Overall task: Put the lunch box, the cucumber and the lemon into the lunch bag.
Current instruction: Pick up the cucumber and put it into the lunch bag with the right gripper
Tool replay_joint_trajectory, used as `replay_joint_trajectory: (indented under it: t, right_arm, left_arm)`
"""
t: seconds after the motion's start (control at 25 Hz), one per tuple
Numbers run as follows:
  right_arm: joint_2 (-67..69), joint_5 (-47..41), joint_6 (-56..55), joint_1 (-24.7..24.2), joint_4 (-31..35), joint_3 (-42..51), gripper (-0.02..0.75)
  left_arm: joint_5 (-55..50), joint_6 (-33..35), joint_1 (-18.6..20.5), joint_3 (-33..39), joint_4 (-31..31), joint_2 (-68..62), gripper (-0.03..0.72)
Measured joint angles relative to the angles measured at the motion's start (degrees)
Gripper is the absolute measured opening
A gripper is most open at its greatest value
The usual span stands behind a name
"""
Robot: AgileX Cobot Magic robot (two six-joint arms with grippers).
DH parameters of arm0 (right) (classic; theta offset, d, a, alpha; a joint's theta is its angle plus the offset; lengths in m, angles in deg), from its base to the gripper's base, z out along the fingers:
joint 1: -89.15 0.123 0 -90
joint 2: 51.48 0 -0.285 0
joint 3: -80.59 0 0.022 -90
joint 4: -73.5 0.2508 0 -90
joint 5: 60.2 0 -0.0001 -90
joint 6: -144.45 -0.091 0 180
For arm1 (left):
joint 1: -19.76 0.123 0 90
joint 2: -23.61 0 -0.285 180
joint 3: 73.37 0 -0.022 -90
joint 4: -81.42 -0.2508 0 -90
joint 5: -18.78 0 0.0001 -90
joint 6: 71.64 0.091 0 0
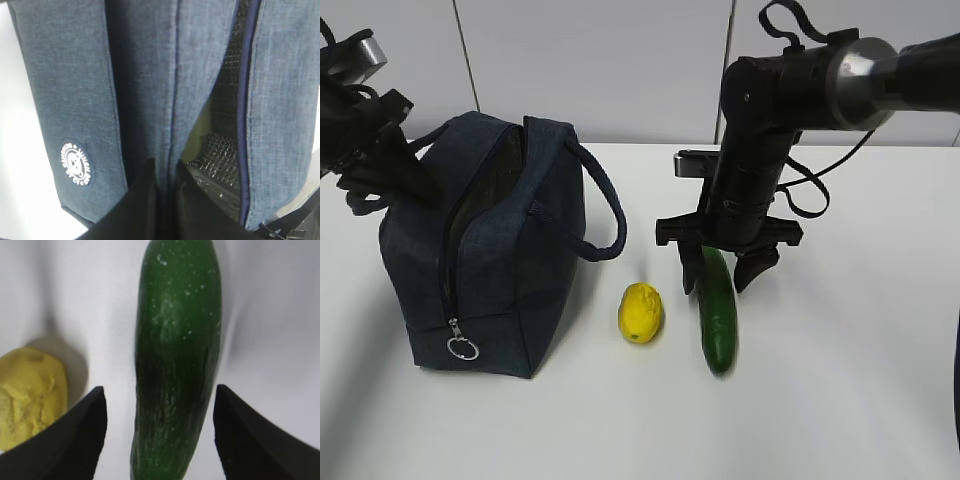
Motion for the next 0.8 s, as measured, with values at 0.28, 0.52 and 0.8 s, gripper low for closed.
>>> replay_joint_trajectory:
  t: [0.28,0.52,0.8]
  right_arm:
    - [0.6,1.7,-0.1,0.0,-0.5,0.0,0.505]
    - [2.3,1.7,-0.1,0.0,-0.5,-0.1,0.506]
    - [2.4,1.5,-0.2,0.0,-0.6,-0.1,0.505]
  left_arm:
    - [0.0,-0.1,0.0,0.0,0.0,0.0,0.022]
    - [0.0,-0.1,0.0,0.0,0.0,0.0,-0.002]
    - [-0.6,-0.1,0.0,0.0,0.0,0.0,-0.003]
